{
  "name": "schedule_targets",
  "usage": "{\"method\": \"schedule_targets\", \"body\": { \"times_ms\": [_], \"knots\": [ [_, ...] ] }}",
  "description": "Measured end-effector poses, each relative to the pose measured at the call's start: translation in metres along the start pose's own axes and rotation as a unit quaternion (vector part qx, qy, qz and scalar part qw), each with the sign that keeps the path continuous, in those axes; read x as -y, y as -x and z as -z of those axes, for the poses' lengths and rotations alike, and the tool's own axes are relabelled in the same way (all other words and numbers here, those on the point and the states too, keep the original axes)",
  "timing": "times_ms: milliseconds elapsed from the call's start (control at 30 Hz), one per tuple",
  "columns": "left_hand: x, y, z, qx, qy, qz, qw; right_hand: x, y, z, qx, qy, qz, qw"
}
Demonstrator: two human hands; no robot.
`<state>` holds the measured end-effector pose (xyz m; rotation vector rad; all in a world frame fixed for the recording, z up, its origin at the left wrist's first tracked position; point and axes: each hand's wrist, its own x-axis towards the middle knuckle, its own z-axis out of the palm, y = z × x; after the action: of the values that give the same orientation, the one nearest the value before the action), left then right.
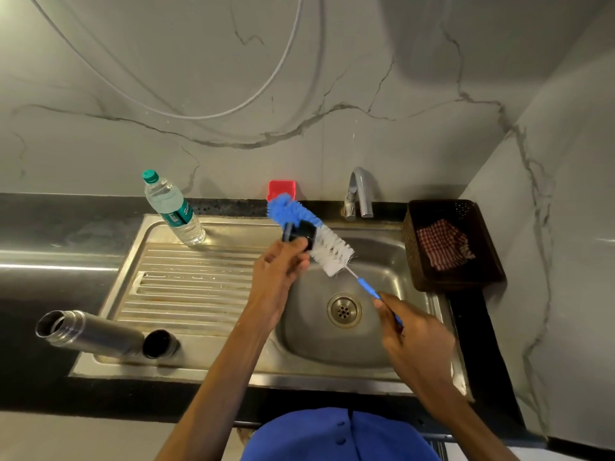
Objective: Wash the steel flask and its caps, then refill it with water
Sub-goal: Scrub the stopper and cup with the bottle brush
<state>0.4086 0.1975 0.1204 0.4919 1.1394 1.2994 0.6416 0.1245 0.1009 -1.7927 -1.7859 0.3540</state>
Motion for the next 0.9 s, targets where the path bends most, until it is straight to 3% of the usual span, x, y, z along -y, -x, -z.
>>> {"method": "schedule_targets", "body": {
  "times_ms": [100,200,267,367,433,567,767,900],
  "knots": [
    [0.015,0.004,-0.002,0.001,-0.18,-0.019,0.984,-0.002,-0.002,0.004,0.002,-0.008,-0.015,1.0],
    [0.029,0.008,-0.003,0.008,-0.359,-0.048,0.932,-0.003,-0.004,0.006,0.0,-0.011,-0.021,1.0],
    [0.033,0.008,-0.004,0.039,-0.414,-0.056,0.908,-0.001,-0.005,0.006,0.004,-0.001,-0.019,1.0],
    [0.025,0.01,-0.012,0.025,-0.359,-0.089,0.929,-0.001,-0.005,0.007,0.01,0.019,-0.013,1.0],
    [0.016,0.006,-0.016,-0.041,-0.329,-0.108,0.937,-0.004,-0.002,0.007,0.0,0.03,-0.009,1.0],
    [0.008,-0.011,-0.007,-0.156,-0.365,-0.086,0.914,-0.003,0.002,0.006,-0.004,0.027,-0.015,1.0],
    [0.043,0.008,-0.011,-0.022,-0.434,-0.102,0.895,0.012,-0.005,0.001,-0.008,0.0,-0.013,1.0],
    [0.034,0.001,-0.008,-0.069,-0.362,-0.101,0.924,0.012,-0.003,0.002,-0.02,-0.002,-0.003,1.0]
  ]
}}
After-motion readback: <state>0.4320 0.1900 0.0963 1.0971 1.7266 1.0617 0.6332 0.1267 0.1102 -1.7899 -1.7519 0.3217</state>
